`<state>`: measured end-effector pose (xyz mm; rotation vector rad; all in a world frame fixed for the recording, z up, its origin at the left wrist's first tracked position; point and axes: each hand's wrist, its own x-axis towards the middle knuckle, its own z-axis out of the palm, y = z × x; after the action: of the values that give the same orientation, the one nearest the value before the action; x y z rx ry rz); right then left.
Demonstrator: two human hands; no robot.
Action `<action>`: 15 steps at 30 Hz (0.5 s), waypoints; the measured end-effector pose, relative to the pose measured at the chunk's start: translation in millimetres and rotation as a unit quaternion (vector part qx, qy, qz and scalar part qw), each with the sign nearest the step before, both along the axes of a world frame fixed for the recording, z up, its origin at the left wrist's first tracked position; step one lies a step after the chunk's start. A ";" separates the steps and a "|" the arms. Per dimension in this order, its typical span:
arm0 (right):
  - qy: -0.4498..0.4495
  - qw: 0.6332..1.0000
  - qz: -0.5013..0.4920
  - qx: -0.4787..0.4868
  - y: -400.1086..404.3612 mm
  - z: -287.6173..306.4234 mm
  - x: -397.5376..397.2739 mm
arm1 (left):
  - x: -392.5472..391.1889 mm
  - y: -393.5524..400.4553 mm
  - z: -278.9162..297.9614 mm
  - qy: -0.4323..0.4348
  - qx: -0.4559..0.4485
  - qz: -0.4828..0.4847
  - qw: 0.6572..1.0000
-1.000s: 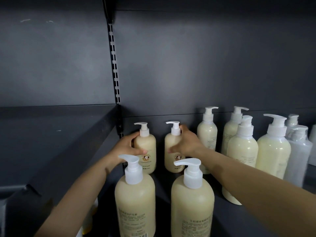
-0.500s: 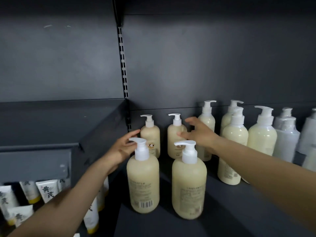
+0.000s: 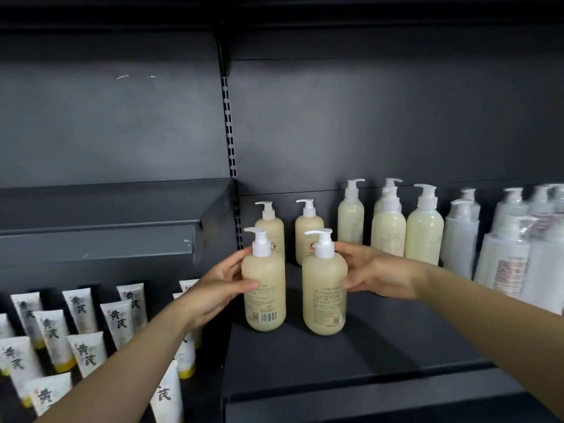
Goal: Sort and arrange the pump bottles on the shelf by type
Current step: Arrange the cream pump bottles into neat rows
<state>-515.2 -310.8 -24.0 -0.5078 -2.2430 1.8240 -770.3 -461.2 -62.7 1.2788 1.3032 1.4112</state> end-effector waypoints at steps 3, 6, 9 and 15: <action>-0.021 0.998 -0.013 0.060 -3.8 -2.5 -5.8 | 6.0 3.5 3.0 0.037 -0.015 0.045 0.998; -0.024 0.992 -0.049 0.115 -2.9 -6.8 -9.4 | 11.0 7.6 2.6 0.074 -0.019 0.071 0.995; -0.019 0.983 -0.106 0.149 -3.8 -10.5 -12.3 | 21.7 14.1 1.8 0.100 -0.015 0.103 0.990; -0.003 0.943 -0.254 0.215 -5.1 -18.2 -31.0 | 32.5 41.0 -1.0 0.096 -0.001 0.172 0.980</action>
<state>-546.2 -315.9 -42.2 -0.8941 -2.1533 1.0488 -737.8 -420.2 -63.7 1.2548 1.7209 1.5478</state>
